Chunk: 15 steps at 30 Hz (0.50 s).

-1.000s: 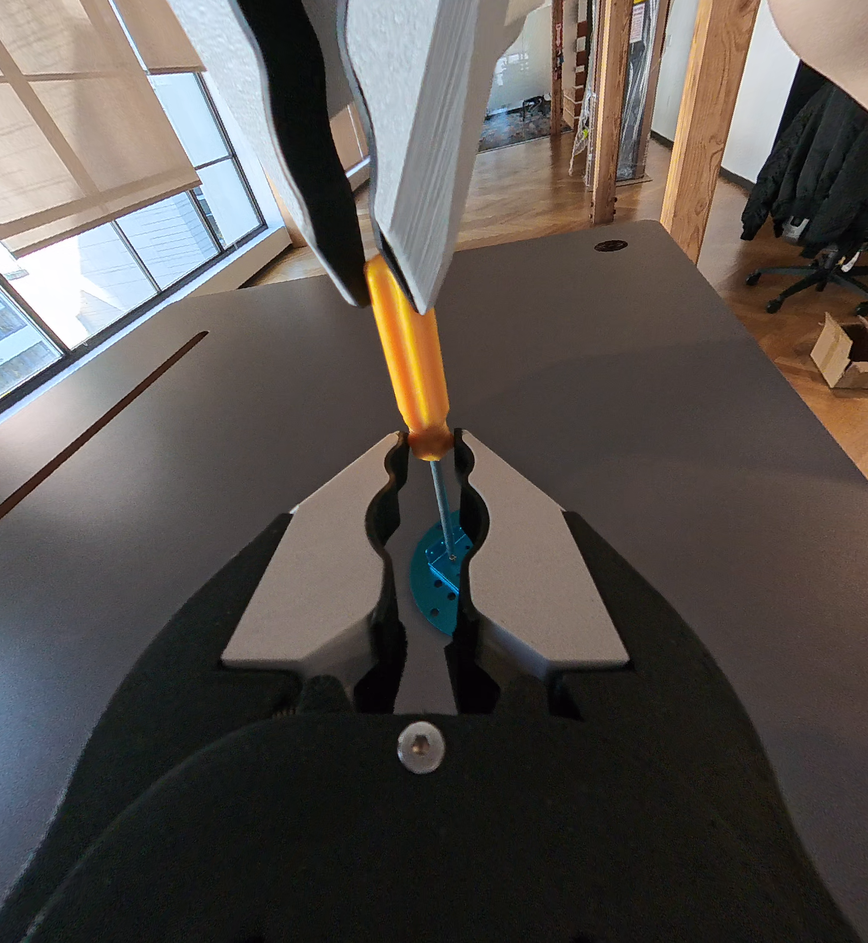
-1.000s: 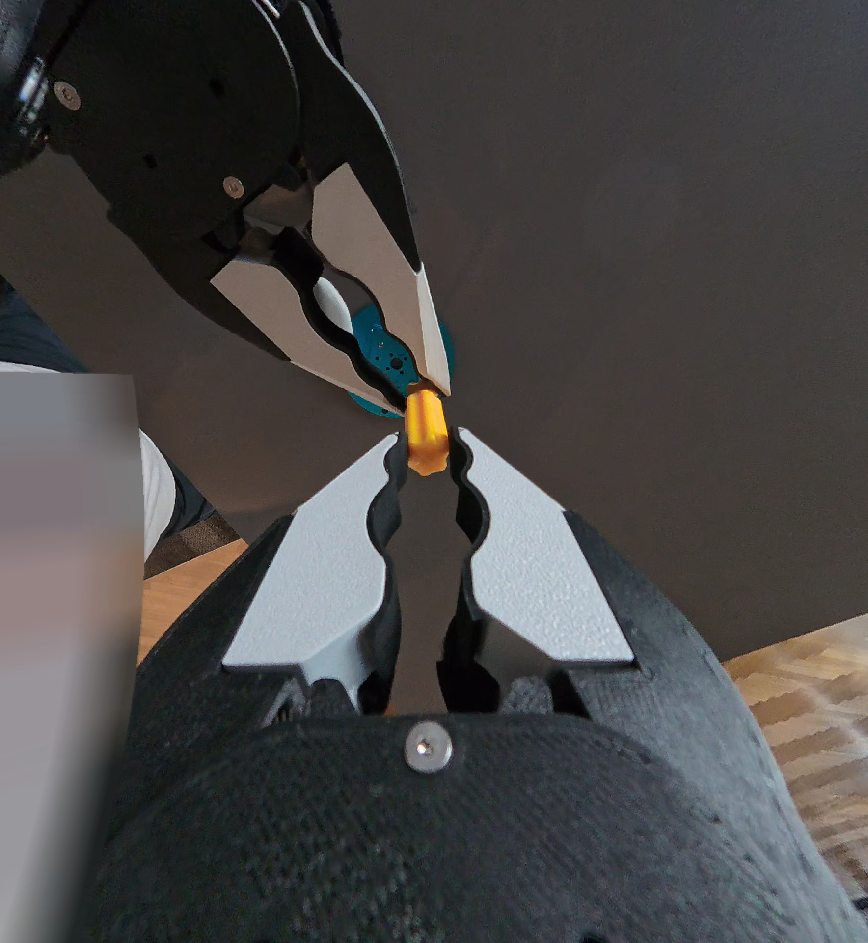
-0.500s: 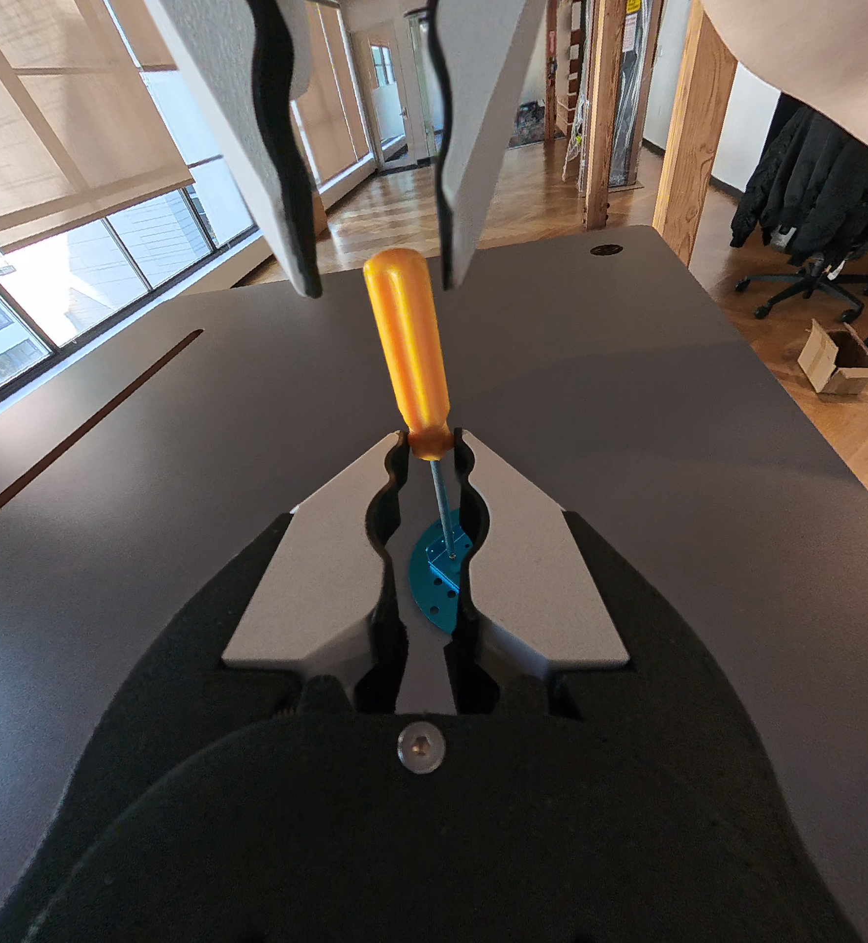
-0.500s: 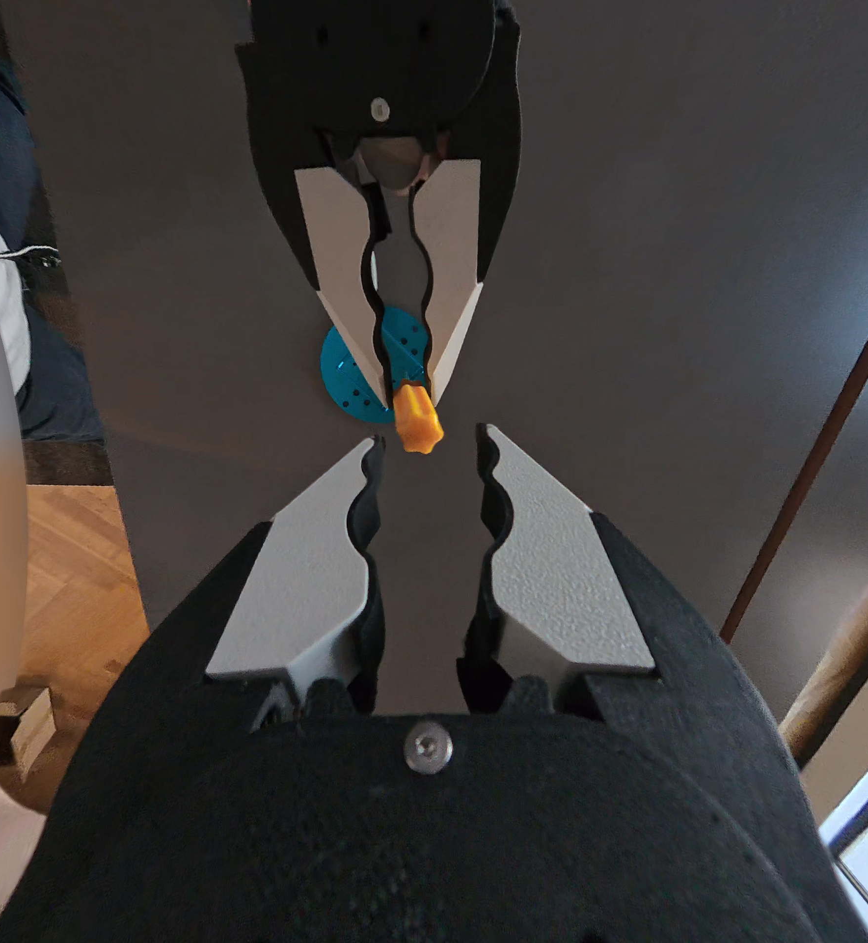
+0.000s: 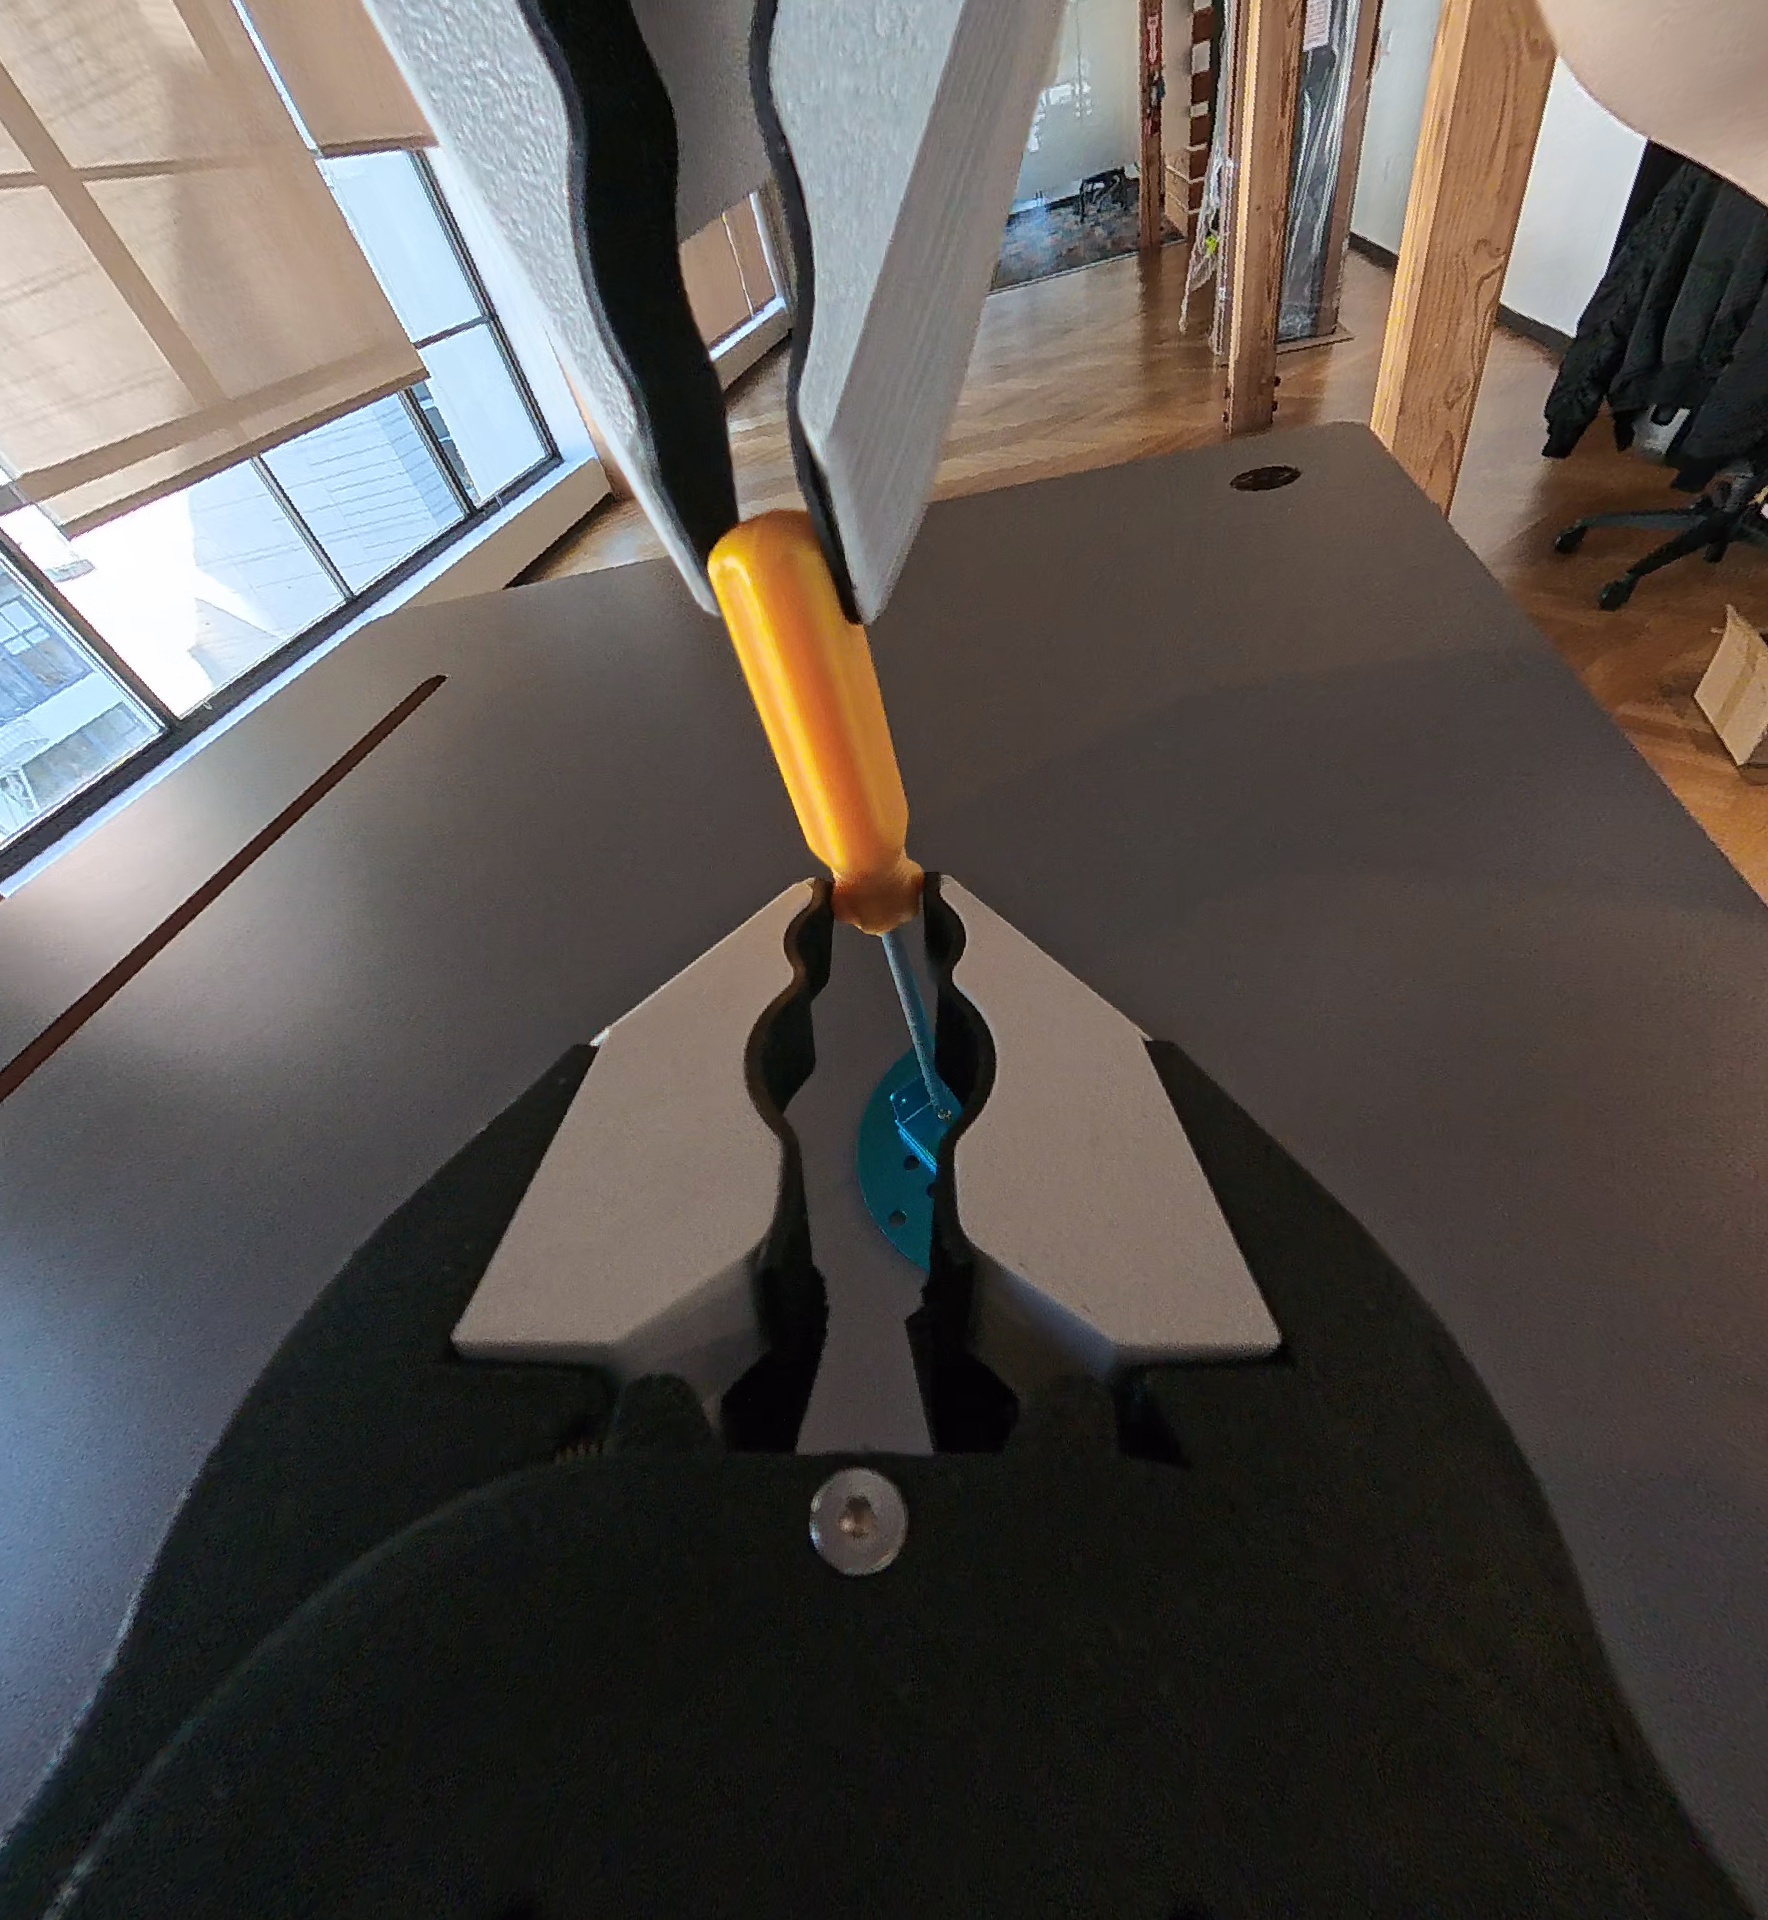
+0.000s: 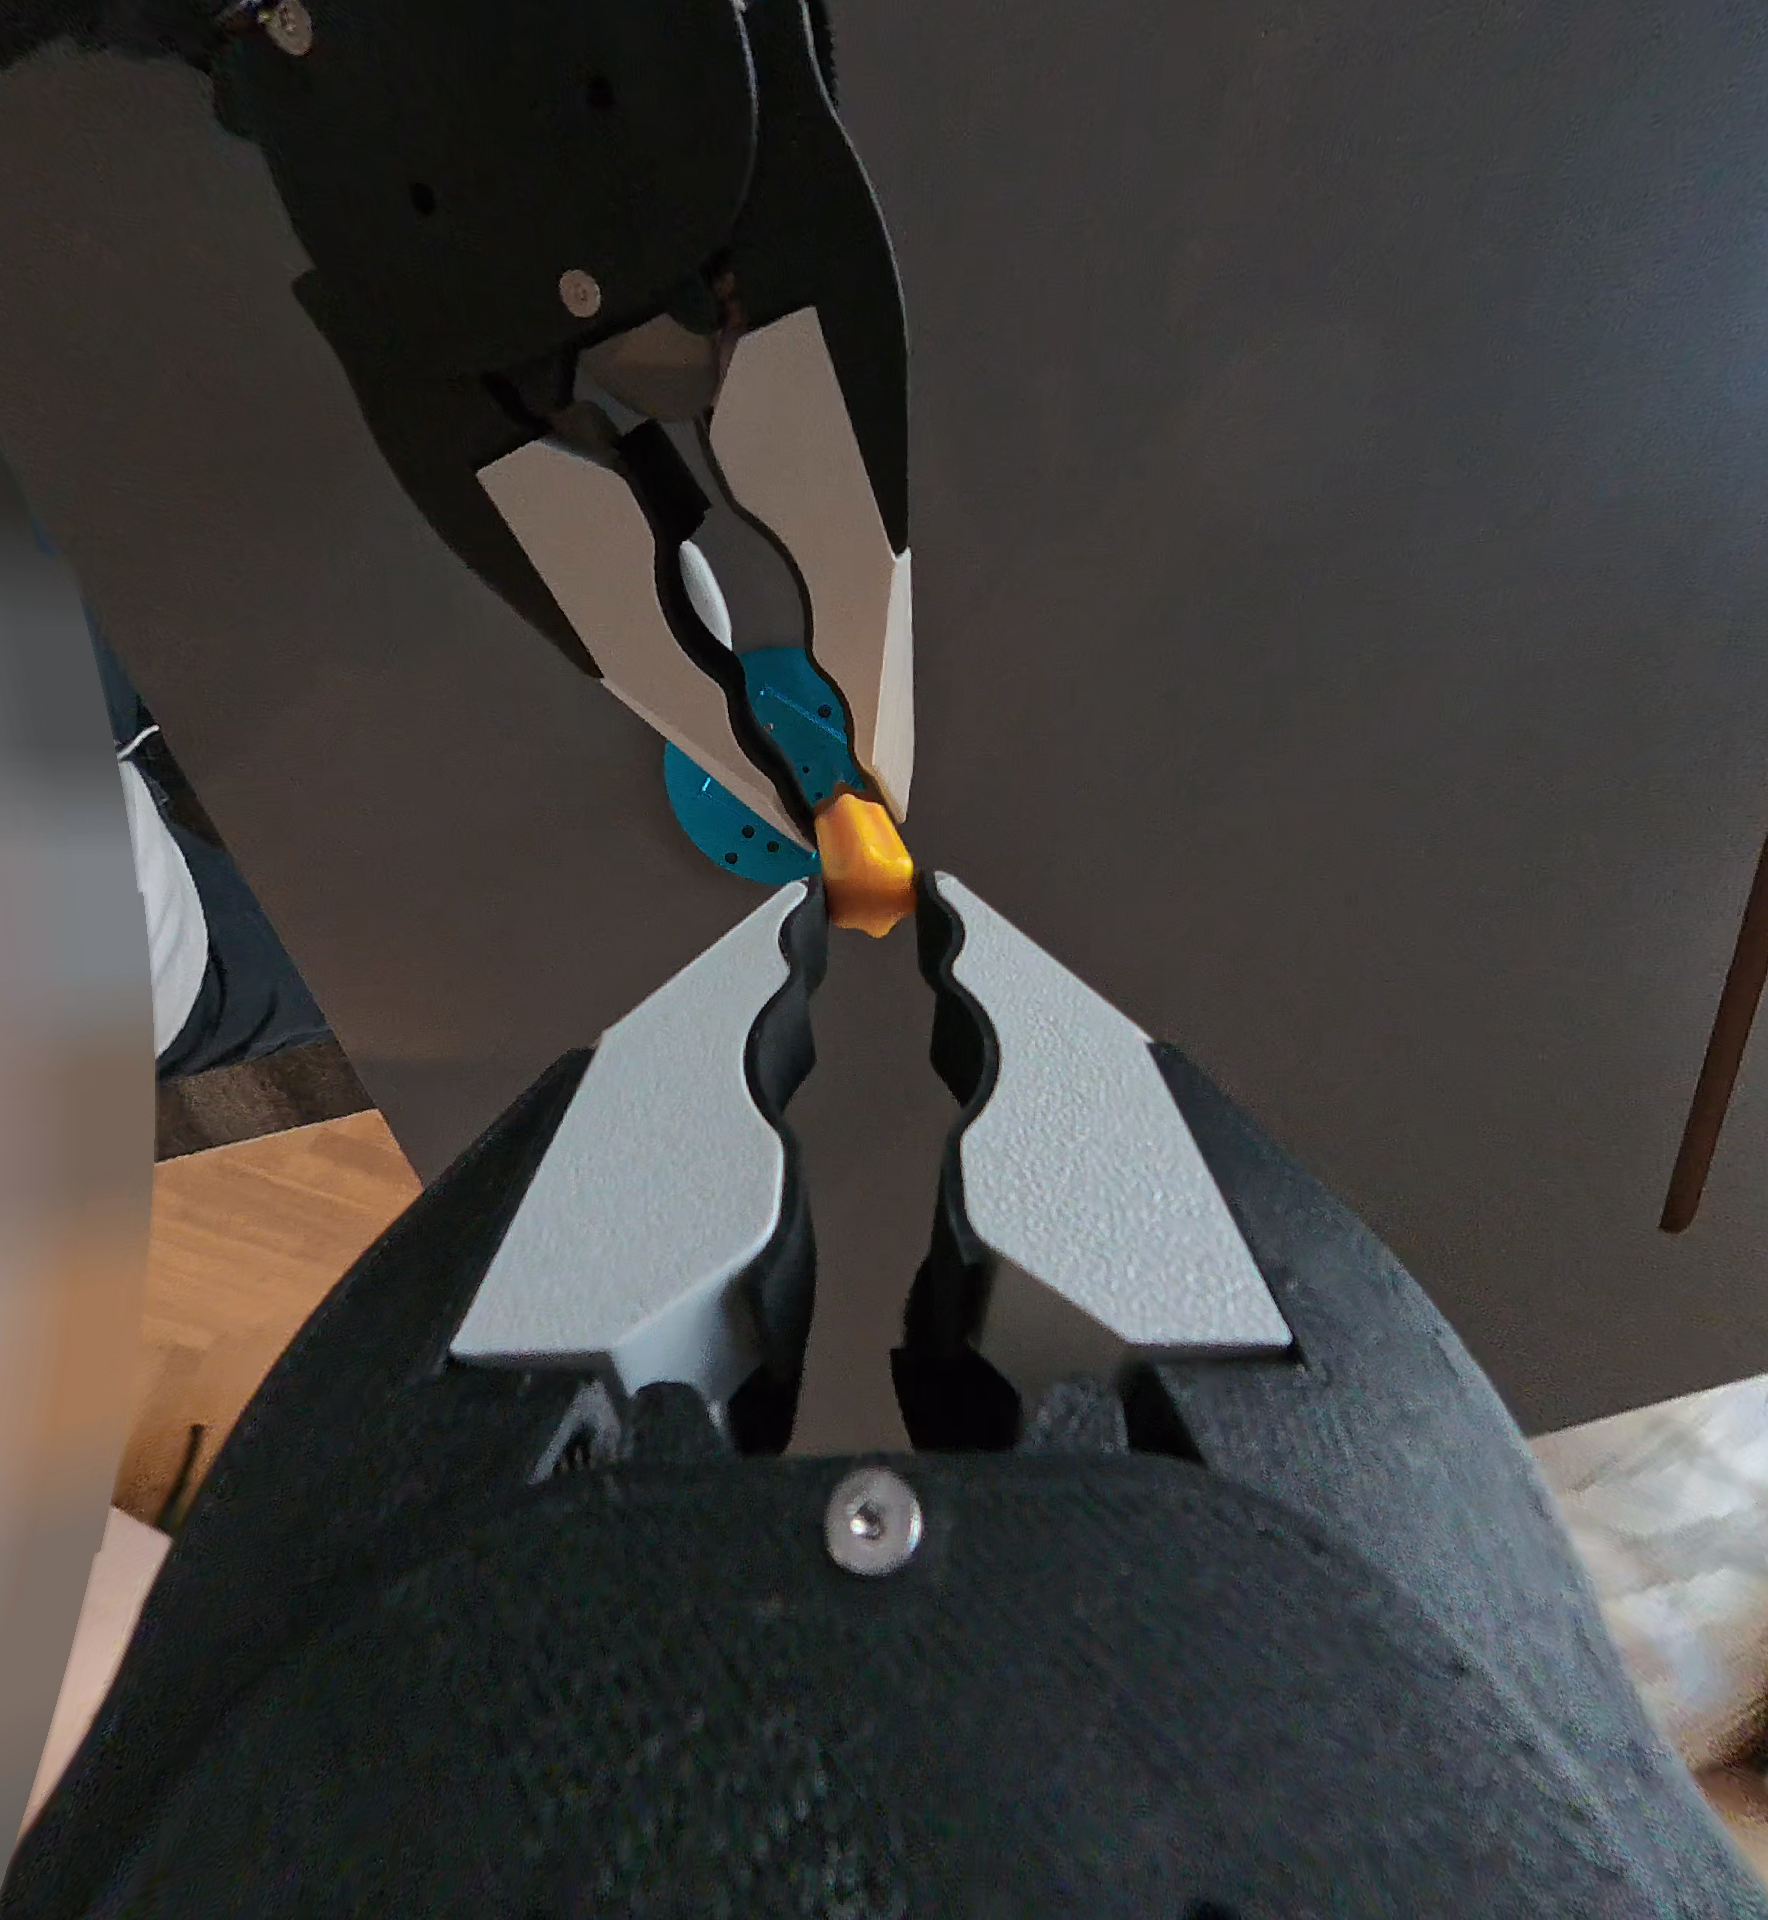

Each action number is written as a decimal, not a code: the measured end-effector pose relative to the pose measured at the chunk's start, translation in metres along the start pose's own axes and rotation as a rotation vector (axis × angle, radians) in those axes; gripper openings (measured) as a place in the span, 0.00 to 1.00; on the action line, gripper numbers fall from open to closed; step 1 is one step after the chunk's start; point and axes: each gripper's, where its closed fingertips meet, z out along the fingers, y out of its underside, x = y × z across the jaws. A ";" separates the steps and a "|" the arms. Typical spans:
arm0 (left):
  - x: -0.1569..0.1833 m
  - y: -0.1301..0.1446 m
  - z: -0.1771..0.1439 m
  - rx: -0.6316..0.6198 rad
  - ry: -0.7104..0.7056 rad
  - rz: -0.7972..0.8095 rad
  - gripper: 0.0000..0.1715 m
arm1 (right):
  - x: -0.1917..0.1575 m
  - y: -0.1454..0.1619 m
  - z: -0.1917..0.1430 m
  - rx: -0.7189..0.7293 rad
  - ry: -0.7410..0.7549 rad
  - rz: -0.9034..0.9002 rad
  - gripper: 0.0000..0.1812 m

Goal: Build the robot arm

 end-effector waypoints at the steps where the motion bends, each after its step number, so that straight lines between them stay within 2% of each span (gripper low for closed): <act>1: 0.000 0.000 0.000 -0.001 -0.002 0.004 0.09 | 0.000 0.002 0.000 -0.016 0.011 0.048 0.09; 4: 0.001 0.000 0.001 -0.002 -0.014 0.012 0.09 | -0.001 0.004 -0.001 -0.046 0.030 0.217 0.10; 6: 0.001 0.000 0.001 -0.007 -0.008 0.010 0.09 | -0.002 0.005 -0.001 -0.054 0.019 0.269 0.10; 9: 0.001 0.000 0.001 -0.009 -0.006 0.006 0.09 | -0.003 0.000 0.001 -0.032 0.016 0.118 0.11; 10: 0.001 0.000 0.001 -0.007 -0.003 0.001 0.09 | -0.004 -0.002 0.001 -0.020 0.005 0.081 0.18; 12: -0.001 0.000 0.001 -0.008 -0.004 -0.001 0.09 | -0.002 -0.004 -0.001 0.020 0.003 0.011 0.21; 15: -0.001 0.001 0.001 -0.013 -0.007 0.003 0.09 | 0.006 -0.018 -0.007 0.200 0.027 -0.098 0.27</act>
